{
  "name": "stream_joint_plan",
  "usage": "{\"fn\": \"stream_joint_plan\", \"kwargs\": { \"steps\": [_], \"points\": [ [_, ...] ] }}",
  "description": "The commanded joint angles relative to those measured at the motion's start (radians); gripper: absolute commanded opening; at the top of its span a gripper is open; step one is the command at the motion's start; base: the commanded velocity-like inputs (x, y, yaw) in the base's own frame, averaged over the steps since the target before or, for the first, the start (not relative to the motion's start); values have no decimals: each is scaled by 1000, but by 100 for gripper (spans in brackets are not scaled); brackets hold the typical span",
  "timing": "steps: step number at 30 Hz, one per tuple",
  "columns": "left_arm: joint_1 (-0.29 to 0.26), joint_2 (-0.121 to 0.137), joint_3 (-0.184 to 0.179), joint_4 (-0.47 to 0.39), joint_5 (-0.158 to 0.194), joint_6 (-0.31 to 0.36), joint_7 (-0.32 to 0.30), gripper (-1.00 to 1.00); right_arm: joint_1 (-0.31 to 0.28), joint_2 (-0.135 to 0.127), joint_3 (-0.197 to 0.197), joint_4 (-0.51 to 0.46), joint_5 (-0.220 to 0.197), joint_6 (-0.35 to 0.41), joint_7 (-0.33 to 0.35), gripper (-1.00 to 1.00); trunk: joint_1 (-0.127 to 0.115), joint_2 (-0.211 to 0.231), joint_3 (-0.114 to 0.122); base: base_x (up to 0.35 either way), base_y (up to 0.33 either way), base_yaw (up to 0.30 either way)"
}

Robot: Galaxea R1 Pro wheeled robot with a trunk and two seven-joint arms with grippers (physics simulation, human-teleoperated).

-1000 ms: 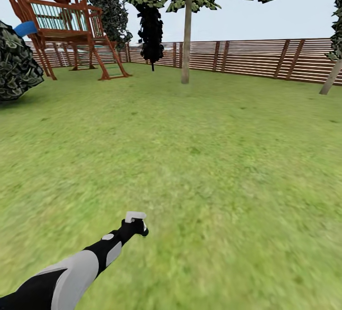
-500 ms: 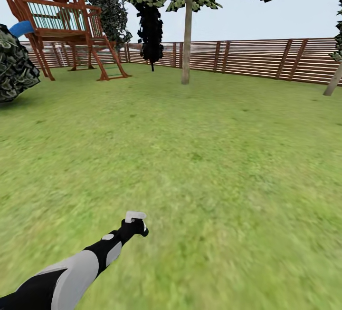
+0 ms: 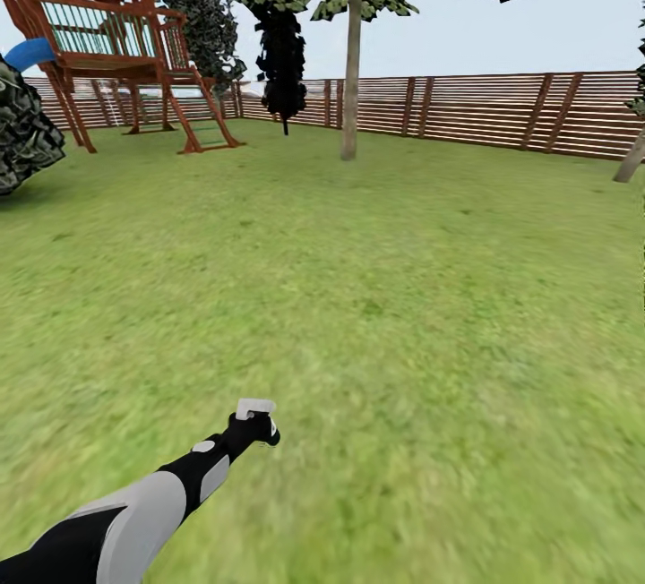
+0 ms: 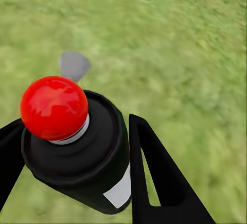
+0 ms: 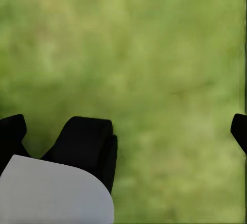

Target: In the garden, pick up the pesticide atomizer on the floor and spray pesticide onto both trees until each tree trunk is fully covered.

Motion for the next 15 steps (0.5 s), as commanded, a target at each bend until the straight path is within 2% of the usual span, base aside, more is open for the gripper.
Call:
{"fn": "stream_joint_plan", "kwargs": {
  "steps": [1, 6, 15],
  "points": [
    [-1, 0, 9, 0, -10, -3, -2, -100, -2, -1, -8, 4, 9, -7, 0, 100, 0, 0, -1, 350, 0, -128],
    [-1, 0, 9, 0, -10, -3, -2, -100, -2, -1, -8, 4, 10, -7, 0, 100, 0, 0, -1, 350, 0, -129],
    [-1, 0, 10, 0, -10, -3, -2, -100, -2, -1, -8, 4, 10, -7, 0, 100, 0, 0, -1, 350, 0, -12]
  ]
}}
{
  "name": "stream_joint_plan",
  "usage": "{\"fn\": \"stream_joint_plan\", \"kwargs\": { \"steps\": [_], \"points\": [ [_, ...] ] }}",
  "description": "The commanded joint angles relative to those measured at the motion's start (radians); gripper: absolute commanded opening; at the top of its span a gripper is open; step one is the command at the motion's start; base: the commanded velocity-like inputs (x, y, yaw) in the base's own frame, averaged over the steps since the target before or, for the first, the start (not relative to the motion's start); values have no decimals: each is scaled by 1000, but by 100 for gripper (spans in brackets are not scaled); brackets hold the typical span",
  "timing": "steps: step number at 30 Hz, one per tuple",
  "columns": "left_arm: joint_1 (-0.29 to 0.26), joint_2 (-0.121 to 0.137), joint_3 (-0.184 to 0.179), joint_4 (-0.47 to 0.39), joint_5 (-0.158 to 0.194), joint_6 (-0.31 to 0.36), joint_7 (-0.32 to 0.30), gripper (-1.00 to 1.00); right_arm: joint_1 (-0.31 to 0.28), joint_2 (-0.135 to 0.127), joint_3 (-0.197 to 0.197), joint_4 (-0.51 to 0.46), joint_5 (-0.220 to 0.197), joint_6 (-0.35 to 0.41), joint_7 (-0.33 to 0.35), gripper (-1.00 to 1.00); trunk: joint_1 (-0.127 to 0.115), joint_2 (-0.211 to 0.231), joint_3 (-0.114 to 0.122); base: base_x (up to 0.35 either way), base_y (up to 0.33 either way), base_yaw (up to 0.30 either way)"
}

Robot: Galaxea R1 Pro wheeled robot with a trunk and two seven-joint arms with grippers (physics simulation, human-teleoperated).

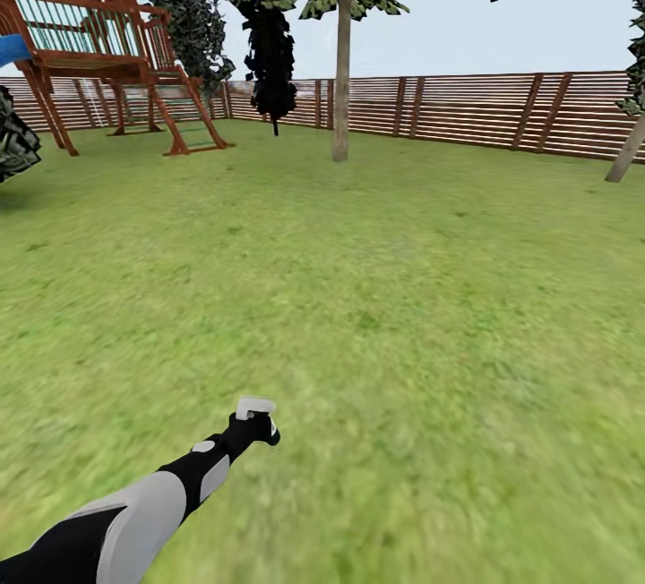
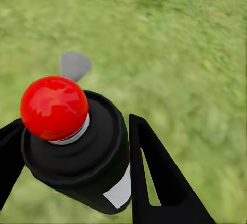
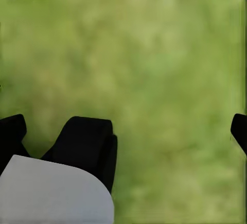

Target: In the garden, pick up the pesticide atomizer on the floor and spray pesticide onto both trees until each tree trunk is fully covered.

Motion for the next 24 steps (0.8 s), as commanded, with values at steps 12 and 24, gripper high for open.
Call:
{"fn": "stream_joint_plan", "kwargs": {
  "steps": [12, 24],
  "points": [
    [-1, -1, 10, 0, -9, -3, -2, -100, -1, -1, -8, 4, 9, -7, 0, 100, 0, 0, -1, 350, 0, 0],
    [-1, -2, 8, 0, -10, -3, -2, -100, -1, -1, -8, 4, 9, -7, 0, 100, 0, 0, -1, 350, 0, 0]
  ]
}}
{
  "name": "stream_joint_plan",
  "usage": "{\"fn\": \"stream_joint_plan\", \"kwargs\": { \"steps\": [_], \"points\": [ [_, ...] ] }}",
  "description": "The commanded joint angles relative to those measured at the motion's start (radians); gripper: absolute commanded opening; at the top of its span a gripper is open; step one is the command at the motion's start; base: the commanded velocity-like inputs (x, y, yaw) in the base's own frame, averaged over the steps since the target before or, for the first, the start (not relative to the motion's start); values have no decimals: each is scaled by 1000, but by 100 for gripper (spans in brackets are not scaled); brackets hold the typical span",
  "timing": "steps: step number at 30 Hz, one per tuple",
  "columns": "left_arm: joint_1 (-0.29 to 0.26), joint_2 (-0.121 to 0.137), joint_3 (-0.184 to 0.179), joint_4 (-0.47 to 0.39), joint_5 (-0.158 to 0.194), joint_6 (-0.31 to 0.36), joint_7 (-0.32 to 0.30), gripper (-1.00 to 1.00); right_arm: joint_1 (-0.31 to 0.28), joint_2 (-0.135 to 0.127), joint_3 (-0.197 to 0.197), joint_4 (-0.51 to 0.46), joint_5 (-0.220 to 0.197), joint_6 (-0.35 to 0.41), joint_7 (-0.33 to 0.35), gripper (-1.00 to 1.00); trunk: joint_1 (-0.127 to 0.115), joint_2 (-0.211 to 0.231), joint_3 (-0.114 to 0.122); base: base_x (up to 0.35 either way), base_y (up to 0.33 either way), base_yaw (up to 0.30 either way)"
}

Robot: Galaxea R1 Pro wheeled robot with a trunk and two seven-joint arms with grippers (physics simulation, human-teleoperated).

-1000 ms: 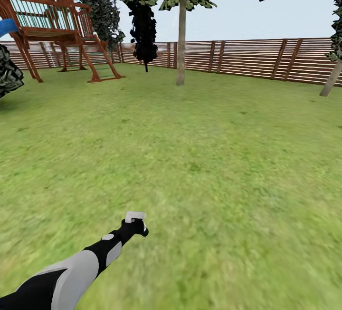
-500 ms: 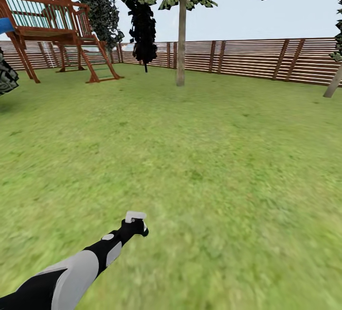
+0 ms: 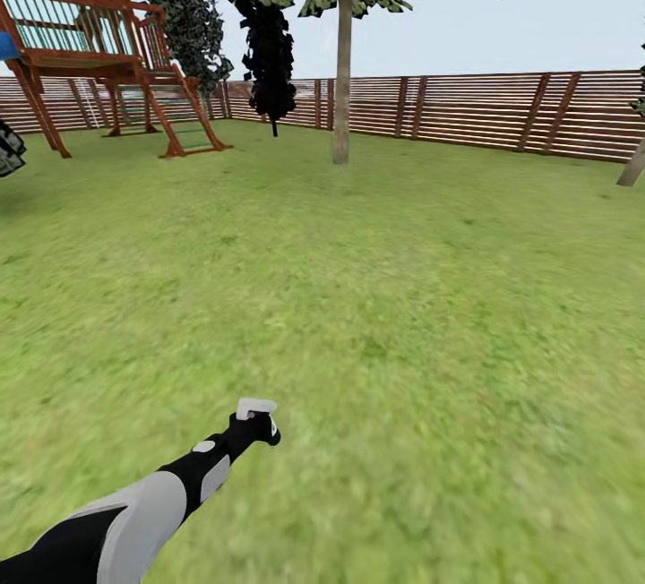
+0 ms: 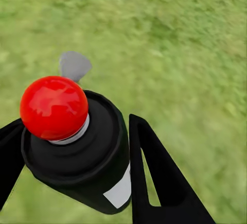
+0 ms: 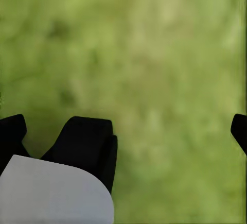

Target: In the garden, pick up the pesticide atomizer on the floor and spray pesticide onto both trees until each tree trunk is fully covered.

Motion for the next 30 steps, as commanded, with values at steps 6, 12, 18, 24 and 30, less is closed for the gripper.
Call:
{"fn": "stream_joint_plan", "kwargs": {
  "steps": [6, 12, 18, 24, 30],
  "points": [
    [-1, 0, 9, 0, -9, -3, -2, -100, -1, -1, -8, 4, 9, -7, 0, 100, 0, 0, -1, 350, 0, 0],
    [-1, -7, 9, 0, -8, -3, -2, -100, -1, -1, -8, 4, 9, -7, 0, 100, 0, 0, -1, 350, 0, 0],
    [-1, -15, 9, 0, -8, -3, -3, -100, -1, -1, -8, 4, 9, -7, 0, 100, 0, 0, -1, 350, 0, 0],
    [-1, -15, 9, 0, -8, -4, -3, -100, -1, -1, -8, 4, 9, -7, 0, 100, 0, 0, -1, 350, 0, 0],
    [-1, -16, 9, 0, -8, -4, -2, -100, -1, -1, -8, 4, 9, -7, 0, 100, 0, 0, -1, 350, 0, 0]
  ]
}}
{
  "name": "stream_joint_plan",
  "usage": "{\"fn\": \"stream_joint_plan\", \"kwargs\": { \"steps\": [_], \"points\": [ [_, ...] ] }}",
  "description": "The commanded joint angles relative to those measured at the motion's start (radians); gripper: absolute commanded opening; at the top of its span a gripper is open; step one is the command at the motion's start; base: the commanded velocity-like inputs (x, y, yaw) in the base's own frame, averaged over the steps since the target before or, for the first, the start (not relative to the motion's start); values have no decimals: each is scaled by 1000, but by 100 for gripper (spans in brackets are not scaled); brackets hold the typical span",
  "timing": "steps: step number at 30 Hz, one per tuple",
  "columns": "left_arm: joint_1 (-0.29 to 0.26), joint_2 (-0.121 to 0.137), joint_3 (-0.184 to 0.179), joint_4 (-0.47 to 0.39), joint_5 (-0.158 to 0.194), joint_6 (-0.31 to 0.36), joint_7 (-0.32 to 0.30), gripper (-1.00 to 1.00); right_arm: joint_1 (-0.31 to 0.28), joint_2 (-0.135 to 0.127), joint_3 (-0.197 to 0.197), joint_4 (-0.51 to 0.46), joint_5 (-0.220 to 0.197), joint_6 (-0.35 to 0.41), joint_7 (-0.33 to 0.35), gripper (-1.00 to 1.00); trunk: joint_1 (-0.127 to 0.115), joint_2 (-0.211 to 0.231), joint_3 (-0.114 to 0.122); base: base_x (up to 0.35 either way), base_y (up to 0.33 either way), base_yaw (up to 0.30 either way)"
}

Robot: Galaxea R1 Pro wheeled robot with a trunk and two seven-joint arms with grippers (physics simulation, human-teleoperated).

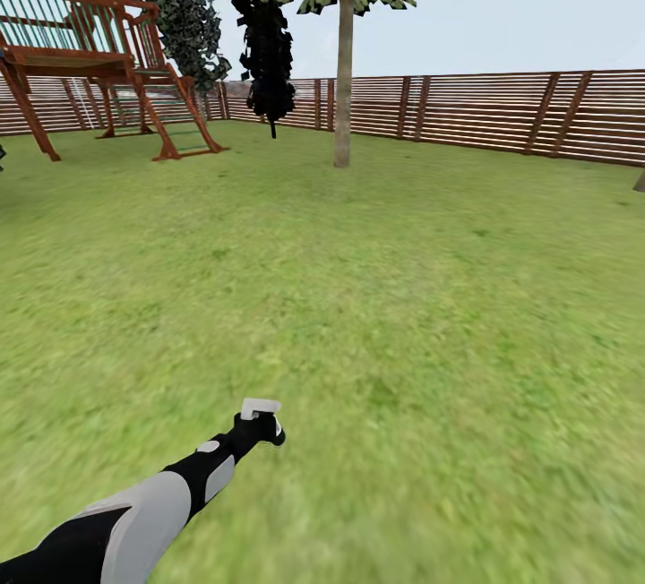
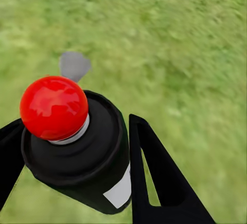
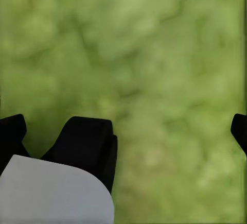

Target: In the garden, pick up the pesticide atomizer on the floor and spray pesticide onto both trees until each tree trunk is fully covered.

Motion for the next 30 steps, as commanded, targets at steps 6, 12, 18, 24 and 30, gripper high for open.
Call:
{"fn": "stream_joint_plan", "kwargs": {
  "steps": [6, 12, 18, 24, 30],
  "points": [
    [-1, -1, 9, 0, -10, -3, -2, -100, -1, -1, -8, 4, 9, -7, 0, 100, 0, 0, -1, 350, 0, 0],
    [-1, -1, 9, 0, -11, -4, -1, -100, -1, -1, -8, 4, 9, -7, 0, 100, 0, 0, -1, 350, 0, 0],
    [-1, -1, 9, 0, -11, -4, -1, -100, -1, -1, -8, 4, 9, -7, 0, 100, 0, 0, -1, 350, 0, 0],
    [-1, -1, 9, 0, -11, -3, -1, -100, -1, -1, -8, 4, 9, -7, 0, 100, 0, 0, -1, 350, 0, 0],
    [-1, -1, 9, 0, -10, -3, -1, -100, -1, -1, -8, 4, 9, -7, 0, 100, 0, 0, -1, 350, 0, 0]
  ]
}}
